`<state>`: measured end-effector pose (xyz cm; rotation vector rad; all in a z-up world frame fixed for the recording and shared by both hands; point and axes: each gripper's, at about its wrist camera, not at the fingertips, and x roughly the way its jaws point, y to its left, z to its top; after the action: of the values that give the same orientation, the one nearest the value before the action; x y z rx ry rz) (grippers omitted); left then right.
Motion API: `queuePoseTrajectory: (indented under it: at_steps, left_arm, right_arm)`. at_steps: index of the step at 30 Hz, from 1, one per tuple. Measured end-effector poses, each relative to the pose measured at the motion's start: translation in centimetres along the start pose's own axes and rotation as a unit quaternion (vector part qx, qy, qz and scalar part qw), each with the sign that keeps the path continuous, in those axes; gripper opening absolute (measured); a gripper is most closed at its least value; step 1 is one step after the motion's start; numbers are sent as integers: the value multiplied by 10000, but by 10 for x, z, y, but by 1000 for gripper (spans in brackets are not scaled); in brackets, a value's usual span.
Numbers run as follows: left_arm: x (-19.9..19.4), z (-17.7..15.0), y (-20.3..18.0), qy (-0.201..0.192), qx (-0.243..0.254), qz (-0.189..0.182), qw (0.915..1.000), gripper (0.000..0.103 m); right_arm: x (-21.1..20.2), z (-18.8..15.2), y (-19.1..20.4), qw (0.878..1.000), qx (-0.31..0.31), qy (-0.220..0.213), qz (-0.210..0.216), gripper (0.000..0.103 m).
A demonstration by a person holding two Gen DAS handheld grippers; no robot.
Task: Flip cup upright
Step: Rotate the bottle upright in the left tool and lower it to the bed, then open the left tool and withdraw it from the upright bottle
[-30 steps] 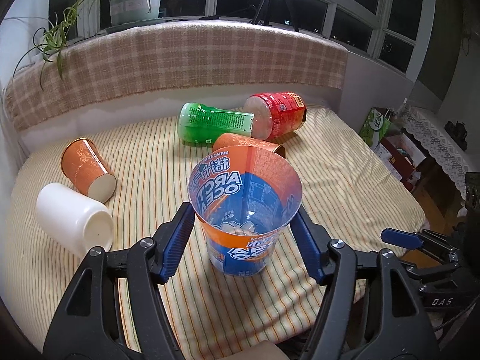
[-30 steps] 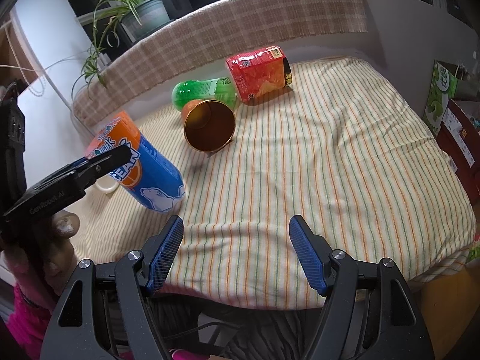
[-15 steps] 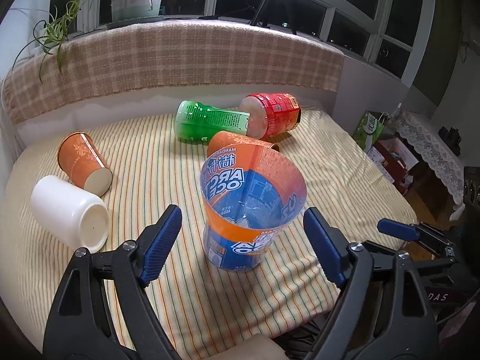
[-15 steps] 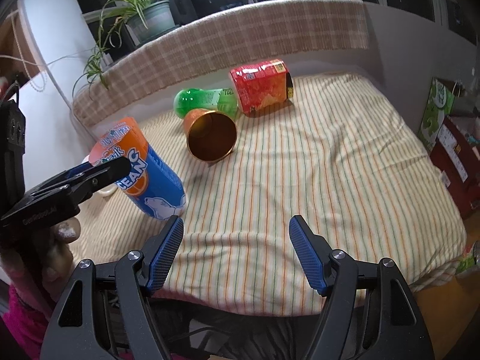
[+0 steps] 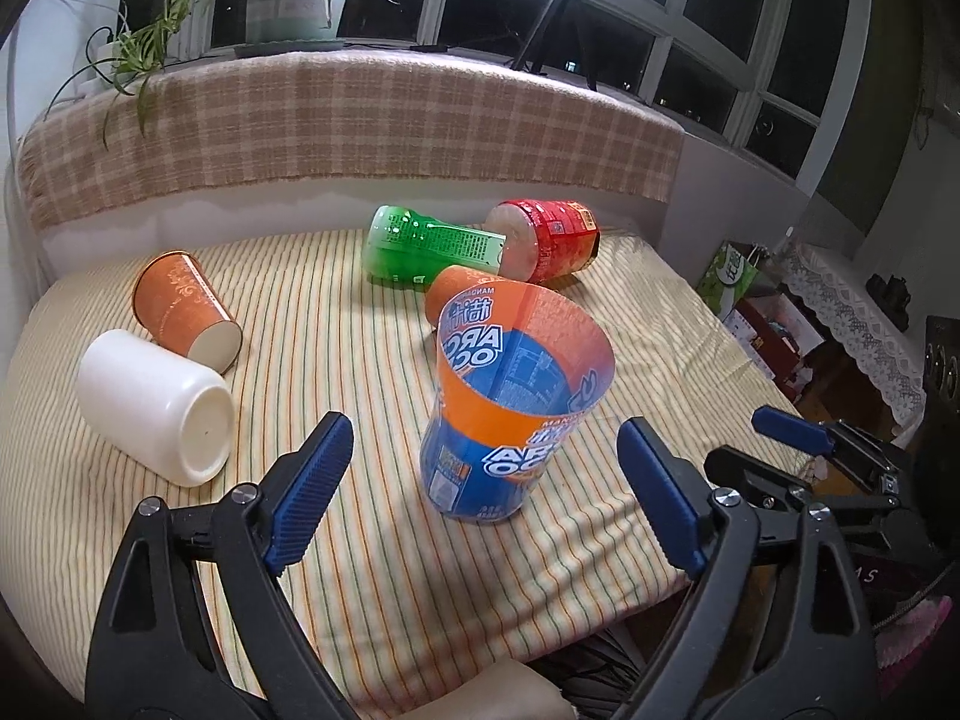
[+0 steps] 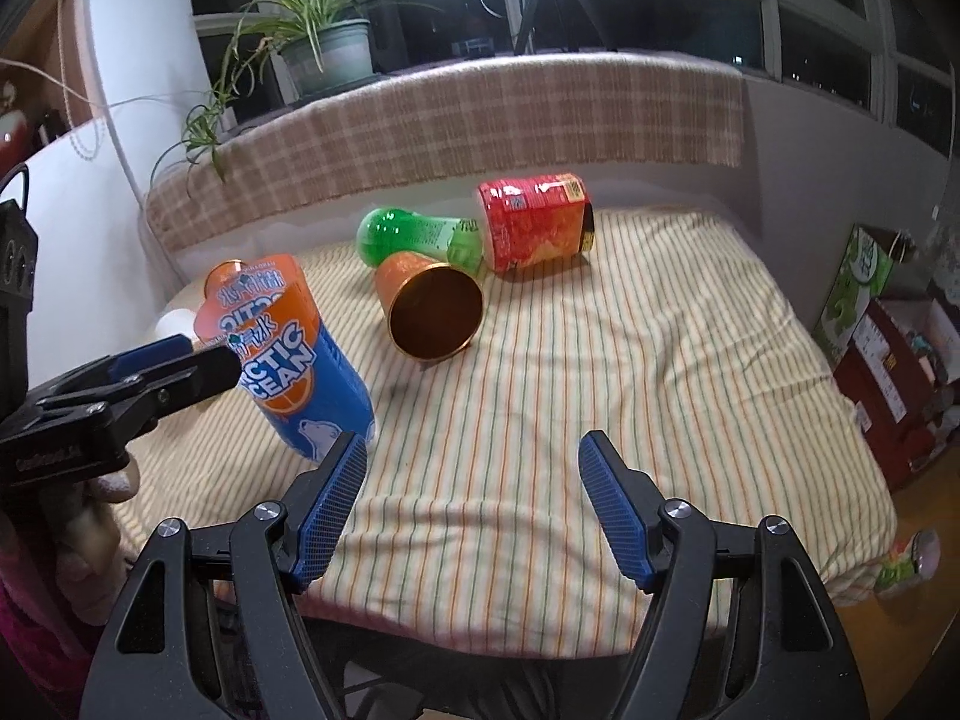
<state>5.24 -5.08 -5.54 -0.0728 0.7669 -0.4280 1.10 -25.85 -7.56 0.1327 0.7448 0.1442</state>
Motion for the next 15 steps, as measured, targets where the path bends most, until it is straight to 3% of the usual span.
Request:
queuePoseTrajectory:
  at_steps: [8, 15]
  left_arm:
    - [-21, -9, 3, -290, 16, 152, 9995, 92]
    - [-53, -15, 10, -894, -26, 772, 9930, 92]
  right_arm:
    - [-6, 3, 5, 9996, -46, -276, -98, 80]
    - [-14, 7, 11, 9979, -65, -586, -274, 81]
